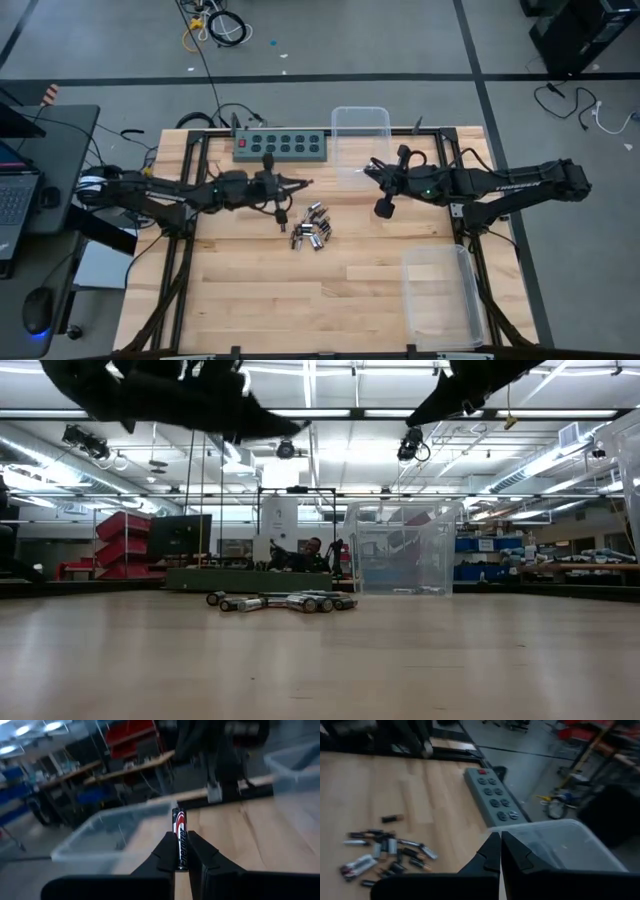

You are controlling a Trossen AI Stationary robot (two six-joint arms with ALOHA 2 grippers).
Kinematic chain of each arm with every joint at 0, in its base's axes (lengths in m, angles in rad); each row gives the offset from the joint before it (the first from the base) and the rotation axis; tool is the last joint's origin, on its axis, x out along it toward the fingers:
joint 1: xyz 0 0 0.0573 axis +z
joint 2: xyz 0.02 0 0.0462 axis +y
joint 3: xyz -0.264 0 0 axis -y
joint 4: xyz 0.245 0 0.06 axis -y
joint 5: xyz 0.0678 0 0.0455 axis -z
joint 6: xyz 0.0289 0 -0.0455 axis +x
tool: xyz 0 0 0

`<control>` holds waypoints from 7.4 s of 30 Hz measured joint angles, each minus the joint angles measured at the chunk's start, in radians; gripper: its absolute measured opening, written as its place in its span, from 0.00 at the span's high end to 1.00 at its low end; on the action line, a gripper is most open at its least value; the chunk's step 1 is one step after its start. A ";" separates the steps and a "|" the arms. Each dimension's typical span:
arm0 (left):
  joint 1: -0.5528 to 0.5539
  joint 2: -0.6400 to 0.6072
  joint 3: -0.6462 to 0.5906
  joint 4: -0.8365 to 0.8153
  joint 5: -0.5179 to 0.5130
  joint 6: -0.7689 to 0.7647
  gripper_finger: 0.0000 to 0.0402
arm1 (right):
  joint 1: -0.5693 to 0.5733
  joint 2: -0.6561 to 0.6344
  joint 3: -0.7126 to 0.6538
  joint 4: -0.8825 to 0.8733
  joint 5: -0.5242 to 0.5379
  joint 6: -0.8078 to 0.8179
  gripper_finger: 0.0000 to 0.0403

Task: Sort batteries
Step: Put the silver battery into the top transparent bin

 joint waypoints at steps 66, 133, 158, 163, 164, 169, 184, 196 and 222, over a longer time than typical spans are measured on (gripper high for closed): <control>0.399 0.691 1.098 -1.047 0.485 0.008 0.95 | 0.005 -0.242 -0.014 -0.208 0.103 0.187 1.00; 0.191 0.538 1.043 -1.159 0.619 0.027 0.76 | 0.007 -0.242 -0.014 -0.322 0.103 0.266 1.00; -0.009 0.259 0.162 -0.662 0.267 -0.184 0.80 | 0.006 -0.108 -0.014 -0.282 0.094 0.212 0.99; -0.002 0.276 0.093 -0.458 0.107 -0.261 0.80 | 0.006 -0.096 -0.014 -0.268 0.094 0.212 1.00; -0.003 0.276 0.088 -0.451 0.105 -0.262 0.80 | 0.006 -0.096 -0.014 -0.262 0.094 0.212 1.00; -0.009 0.282 0.082 -0.448 0.104 -0.298 0.80 | 0.005 -0.097 -0.014 -0.228 0.094 0.212 1.00; -0.040 0.390 0.082 -0.440 -0.015 -0.493 0.80 | -0.006 -0.098 -0.014 -0.217 0.094 0.211 1.00; -0.040 0.390 0.082 -0.434 -0.014 -0.504 0.68 | -0.006 -0.098 -0.014 -0.218 0.094 0.211 1.00; -0.041 0.505 0.087 -0.380 -0.043 -0.562 0.64 | -0.006 -0.098 -0.014 -0.218 0.094 0.210 0.99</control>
